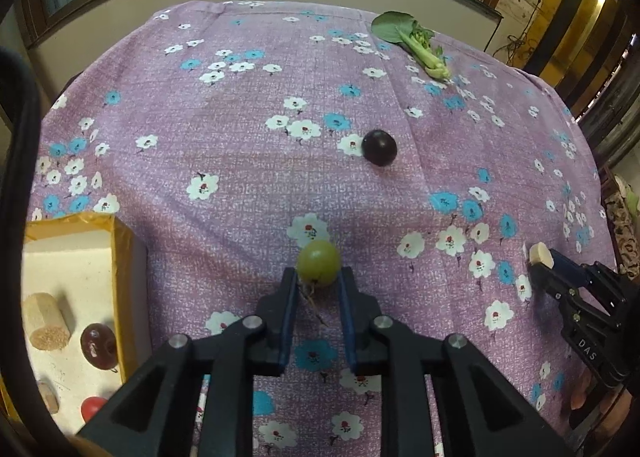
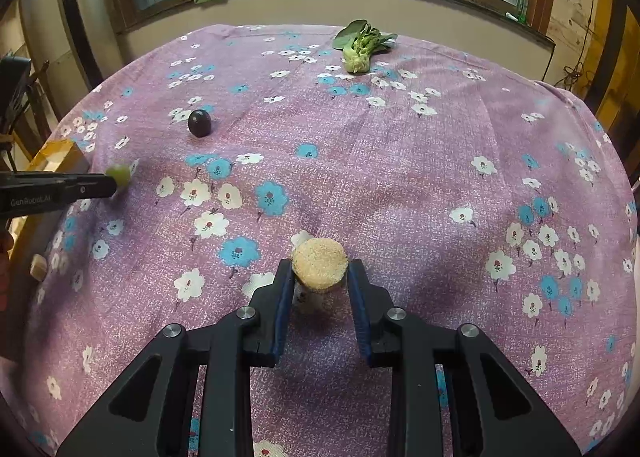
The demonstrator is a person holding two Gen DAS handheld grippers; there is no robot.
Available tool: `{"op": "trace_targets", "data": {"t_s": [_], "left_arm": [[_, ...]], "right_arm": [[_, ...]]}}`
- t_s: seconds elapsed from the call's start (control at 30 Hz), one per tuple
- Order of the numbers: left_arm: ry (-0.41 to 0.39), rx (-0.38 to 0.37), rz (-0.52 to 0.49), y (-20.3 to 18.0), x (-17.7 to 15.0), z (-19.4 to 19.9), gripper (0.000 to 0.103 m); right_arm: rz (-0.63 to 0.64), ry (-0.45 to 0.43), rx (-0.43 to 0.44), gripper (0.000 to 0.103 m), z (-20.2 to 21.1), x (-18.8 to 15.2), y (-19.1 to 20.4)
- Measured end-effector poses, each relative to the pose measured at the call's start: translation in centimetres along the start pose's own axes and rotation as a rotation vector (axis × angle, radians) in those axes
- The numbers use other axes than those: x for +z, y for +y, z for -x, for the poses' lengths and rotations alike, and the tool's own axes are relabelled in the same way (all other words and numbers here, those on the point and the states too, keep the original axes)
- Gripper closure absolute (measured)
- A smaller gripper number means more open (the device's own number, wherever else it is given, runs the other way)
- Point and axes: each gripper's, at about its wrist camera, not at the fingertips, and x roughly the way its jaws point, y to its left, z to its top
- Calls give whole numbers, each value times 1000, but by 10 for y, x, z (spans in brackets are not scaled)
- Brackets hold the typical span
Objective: Organize fruits
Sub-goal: 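Grasp the green grape with the left gripper while the right gripper grasps the yam slice, then carry the green grape and yam slice with both grippers over the tray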
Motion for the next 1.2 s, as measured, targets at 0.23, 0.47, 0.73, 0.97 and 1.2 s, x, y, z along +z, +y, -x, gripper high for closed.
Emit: {"op": "trace_targets", "data": {"t_s": [0.23, 0.47, 0.73, 0.97, 1.2], "left_arm": [[-5, 18, 13, 2, 4, -5, 59], [-10, -1, 34, 2, 5, -13, 77], [-51, 9, 0, -4, 0, 5, 77], [-45, -60, -2, -12, -24, 25, 77], [-13, -106, -22, -28, -62, 43, 77]], "right_arm": [[10, 9, -10, 76, -6, 0, 1], [22, -6, -17, 77, -7, 0, 2], [-15, -26, 22, 77, 4, -3, -3], [-57, -29, 38, 77, 24, -14, -5], [-64, -15, 33, 77, 47, -38, 0]]}}
